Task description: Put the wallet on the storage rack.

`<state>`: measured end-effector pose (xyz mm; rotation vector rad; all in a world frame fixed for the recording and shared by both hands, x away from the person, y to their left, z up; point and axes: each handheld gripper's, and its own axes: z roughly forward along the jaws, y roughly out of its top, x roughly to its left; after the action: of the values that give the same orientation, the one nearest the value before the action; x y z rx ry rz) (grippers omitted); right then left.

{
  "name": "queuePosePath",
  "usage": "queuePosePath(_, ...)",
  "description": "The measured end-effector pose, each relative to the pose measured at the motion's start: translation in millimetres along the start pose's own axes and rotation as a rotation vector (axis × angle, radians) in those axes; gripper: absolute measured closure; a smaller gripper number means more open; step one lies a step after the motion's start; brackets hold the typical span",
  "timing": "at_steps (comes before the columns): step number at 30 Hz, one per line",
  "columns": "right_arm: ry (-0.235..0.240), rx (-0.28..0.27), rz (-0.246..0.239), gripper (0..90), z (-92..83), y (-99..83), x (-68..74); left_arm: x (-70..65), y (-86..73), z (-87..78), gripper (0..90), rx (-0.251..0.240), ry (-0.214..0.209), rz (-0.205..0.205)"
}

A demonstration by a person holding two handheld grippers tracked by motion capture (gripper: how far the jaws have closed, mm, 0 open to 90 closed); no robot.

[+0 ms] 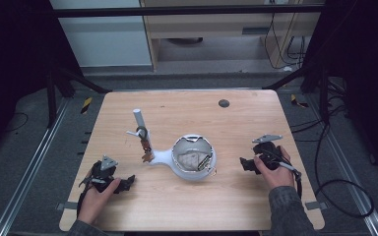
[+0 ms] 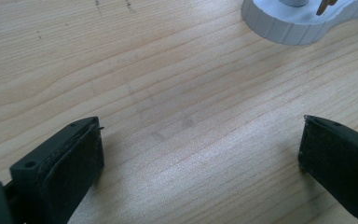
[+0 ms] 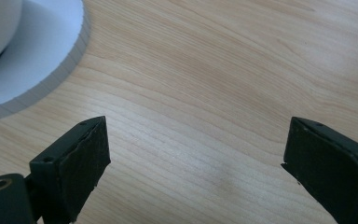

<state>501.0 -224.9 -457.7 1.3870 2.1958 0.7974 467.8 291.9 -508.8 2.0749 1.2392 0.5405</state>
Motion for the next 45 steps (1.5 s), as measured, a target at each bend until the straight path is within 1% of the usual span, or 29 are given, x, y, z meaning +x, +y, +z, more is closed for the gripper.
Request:
queuePosePath(3,-0.018,0.003,0.012,6.8,3.2,-4.6,-3.2,-0.1,0.0,0.0,0.0,0.0,0.0,0.0)
queuePosePath(11,-0.036,0.015,0.068,6.7,12.1,-17.8,-12.7,-0.2,0.0,0.0,0.0,0.0,0.0,0.0)
queuePosePath(13,-0.028,0.019,0.088,6.6,14.9,-21.4,-15.3,-0.2,0.0,0.0,0.0,0.0,0.0,0.0)
queuePosePath(18,-0.026,0.021,0.105,6.3,20.2,-27.7,-18.8,-0.3,0.0,0.0,0.0,0.0,0.0,0.0)
queuePosePath(19,-0.018,0.022,0.112,6.1,21.1,-28.2,-18.7,-0.4,0.0,0.0,0.0,0.0,0.0,0.0)
queuePosePath(22,-0.025,0.008,0.121,6.3,23.5,-30.0,-18.1,-0.3,0.1,-0.1,0.0,0.001,0.0,0.002)
queuePosePath(25,-0.019,0.01,0.132,5.7,26.1,-30.9,-17.2,-0.5,0.0,0.0,0.0,0.0,0.0,0.001)
queuePosePath(26,-0.025,0.008,0.128,5.7,27.4,-31.3,-17.1,-0.5,0.0,0.1,0.0,0.0,0.0,0.001)
queuePosePath(30,-0.026,0.001,0.148,5.6,30.8,-31.9,-16.9,-0.5,0.1,0.0,0.0,0.001,0.0,0.004)
queuePosePath(36,-0.035,-0.007,0.154,4.9,34.7,-31.7,-15.2,-0.6,0.1,0.0,0.0,0.001,0.0,0.004)
queuePosePath(43,-0.049,-0.03,0.144,4.2,36.8,-33.0,-12.9,-0.7,0.2,-0.1,0.0,0.003,0.0,0.005)
queuePosePath(44,-0.059,-0.034,0.134,4.0,37.3,-33.7,-12.6,-0.7,0.2,-0.1,0.0,0.003,0.0,0.005)
queuePosePath(45,-0.06,-0.039,0.135,3.7,37.3,-34.3,-12.0,-0.7,0.2,-0.1,0.0,0.003,0.0,0.004)
